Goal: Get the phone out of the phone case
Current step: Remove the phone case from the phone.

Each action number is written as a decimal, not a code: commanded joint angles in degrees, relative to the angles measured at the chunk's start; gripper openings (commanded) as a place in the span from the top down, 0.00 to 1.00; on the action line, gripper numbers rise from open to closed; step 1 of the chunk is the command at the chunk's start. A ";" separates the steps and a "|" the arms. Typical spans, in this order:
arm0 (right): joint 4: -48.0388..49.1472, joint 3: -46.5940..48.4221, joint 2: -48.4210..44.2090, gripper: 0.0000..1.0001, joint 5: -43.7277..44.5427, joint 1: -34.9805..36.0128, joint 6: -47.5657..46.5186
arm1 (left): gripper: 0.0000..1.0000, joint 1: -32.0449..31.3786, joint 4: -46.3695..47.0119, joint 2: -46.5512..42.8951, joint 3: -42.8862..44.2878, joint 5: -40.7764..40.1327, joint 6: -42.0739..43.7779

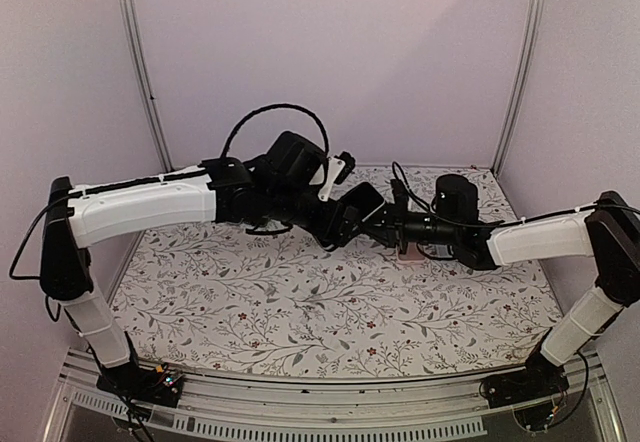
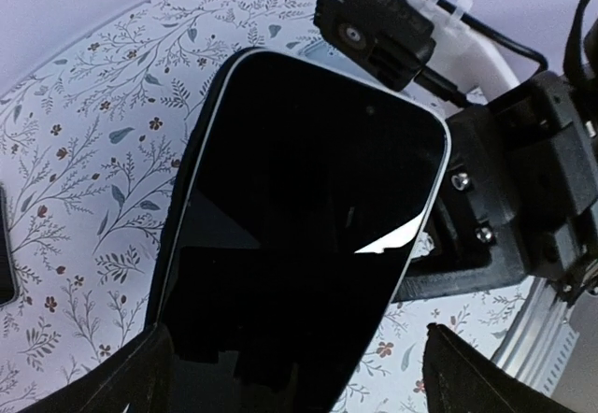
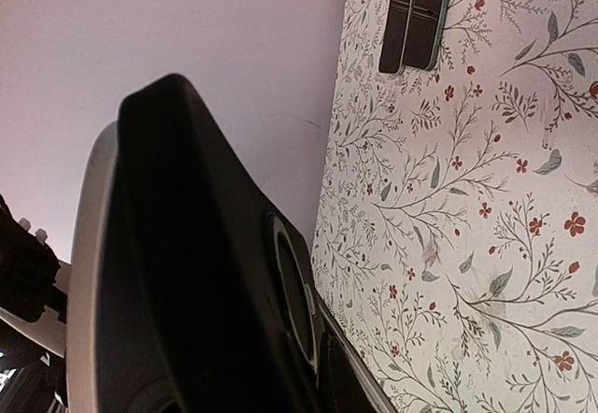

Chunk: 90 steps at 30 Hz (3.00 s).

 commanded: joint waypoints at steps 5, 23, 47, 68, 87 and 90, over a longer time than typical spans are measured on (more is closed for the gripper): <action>2.35 3.79 1.82 1.00 -0.14 1.59 -0.15 | 0.05 -2.68 -8.87 4.75 5.45 -11.67 3.71; 2.17 4.66 3.01 1.00 -0.38 2.83 0.64 | 0.10 -3.85 -14.18 7.76 7.63 -23.24 1.88; -5.59 4.33 0.73 1.00 -0.20 3.29 -6.59 | 0.46 2.09 -7.09 0.51 1.08 -3.78 -1.37; -10.70 6.66 0.11 1.00 -0.29 3.42 -11.37 | 0.79 5.20 -3.58 -0.89 -4.47 3.31 -2.99; -26.36 9.23 0.82 1.00 -1.76 -0.81 -19.23 | 1.00 6.70 -0.14 -7.89 -7.40 1.66 -3.99; -32.61 10.76 1.07 1.00 -2.26 -3.17 -23.04 | 1.00 7.82 1.45 -10.49 -9.24 4.39 -4.22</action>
